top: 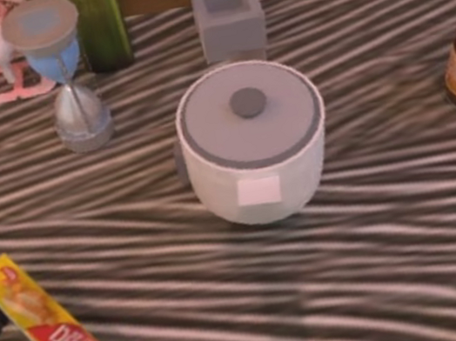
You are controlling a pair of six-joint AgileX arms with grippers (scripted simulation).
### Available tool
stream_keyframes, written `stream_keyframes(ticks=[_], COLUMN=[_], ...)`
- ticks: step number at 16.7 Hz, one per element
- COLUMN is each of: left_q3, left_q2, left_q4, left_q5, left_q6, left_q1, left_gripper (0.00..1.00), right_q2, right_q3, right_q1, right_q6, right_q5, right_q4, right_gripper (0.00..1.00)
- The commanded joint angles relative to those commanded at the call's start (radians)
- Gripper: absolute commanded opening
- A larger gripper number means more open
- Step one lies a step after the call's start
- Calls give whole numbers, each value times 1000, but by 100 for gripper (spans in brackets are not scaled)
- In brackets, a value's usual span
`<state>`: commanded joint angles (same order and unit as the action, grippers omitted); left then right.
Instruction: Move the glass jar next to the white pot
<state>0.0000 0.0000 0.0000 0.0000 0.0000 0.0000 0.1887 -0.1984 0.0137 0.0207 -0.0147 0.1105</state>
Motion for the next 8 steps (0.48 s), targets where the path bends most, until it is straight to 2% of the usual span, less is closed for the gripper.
stream_keyframes(ticks=[8], left_q3=[0], left_q2=[0], left_q4=[0], left_q5=[0], left_q6=[0], left_q1=[0], left_gripper=[100], right_q2=[667], right_q3=[-653], right_q1=[-2], right_q6=[81], right_q5=[2], right_q4=[403], right_gripper=[100])
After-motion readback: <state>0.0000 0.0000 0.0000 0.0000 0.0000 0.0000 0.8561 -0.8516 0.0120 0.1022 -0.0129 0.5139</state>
